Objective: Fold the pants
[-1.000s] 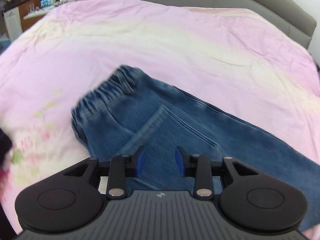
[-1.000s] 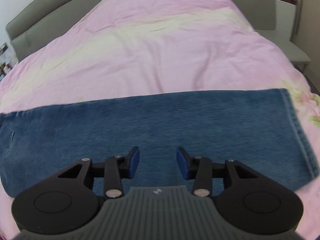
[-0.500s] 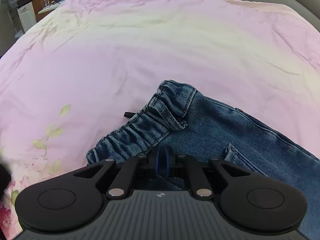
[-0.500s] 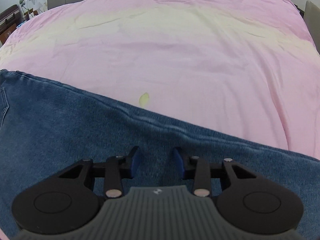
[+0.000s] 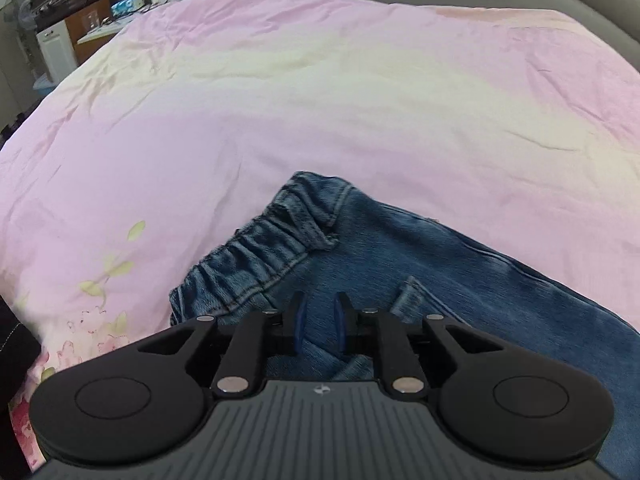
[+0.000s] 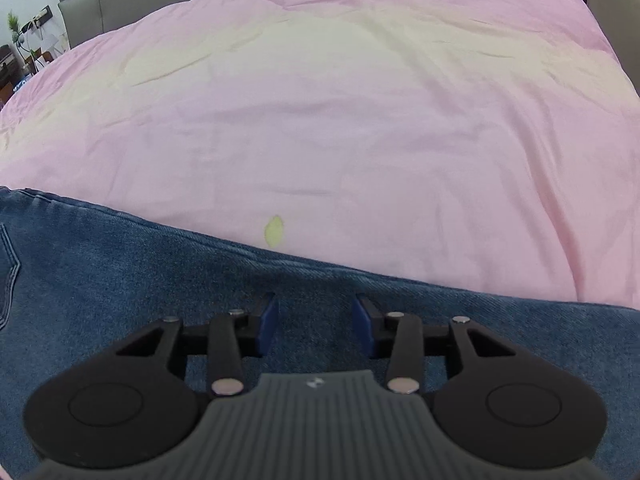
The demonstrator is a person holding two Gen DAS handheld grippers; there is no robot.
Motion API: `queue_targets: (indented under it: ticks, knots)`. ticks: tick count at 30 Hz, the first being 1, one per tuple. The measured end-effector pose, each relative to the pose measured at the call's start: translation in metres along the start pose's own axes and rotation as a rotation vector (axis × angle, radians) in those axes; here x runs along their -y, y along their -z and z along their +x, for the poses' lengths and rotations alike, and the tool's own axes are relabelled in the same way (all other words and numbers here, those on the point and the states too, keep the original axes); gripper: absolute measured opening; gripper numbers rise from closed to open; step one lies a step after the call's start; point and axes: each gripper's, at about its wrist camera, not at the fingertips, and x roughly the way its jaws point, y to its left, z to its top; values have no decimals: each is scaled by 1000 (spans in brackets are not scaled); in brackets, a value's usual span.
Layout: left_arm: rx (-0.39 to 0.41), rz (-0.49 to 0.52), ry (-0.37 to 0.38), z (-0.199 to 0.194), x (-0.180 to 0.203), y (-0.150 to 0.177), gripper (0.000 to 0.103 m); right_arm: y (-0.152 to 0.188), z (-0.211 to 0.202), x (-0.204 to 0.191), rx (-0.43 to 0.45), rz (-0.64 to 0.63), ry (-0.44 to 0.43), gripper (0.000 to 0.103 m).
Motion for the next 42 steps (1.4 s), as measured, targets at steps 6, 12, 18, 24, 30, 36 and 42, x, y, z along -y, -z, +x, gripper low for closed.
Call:
queue_targets:
  ticks: [6,12,18,24,30,36,42]
  knots:
    - [14,130,201,-55,64,44,18,38,-55,69,-8,45,81,48]
    - [-27,311,312,-71,141,104,18,93,-86,147,-99,-3,312,70]
    - [-150,342,230,-27,182,131,20,123,-111,214,-98,152,277,70]
    - [-150,304,150,-17,195,129,19,120,-155,242,-66,268,166,57]
    - [-75,395,335,-61,249,137,20,154,-194,304,-37,573,81,39]
    - [-145,516,560,-83,323,158,20,178,-191,339,15,783,-36,25]
    - [-199,621,641,-88,370,186,20,193,-208,342,75,807,-35,46]
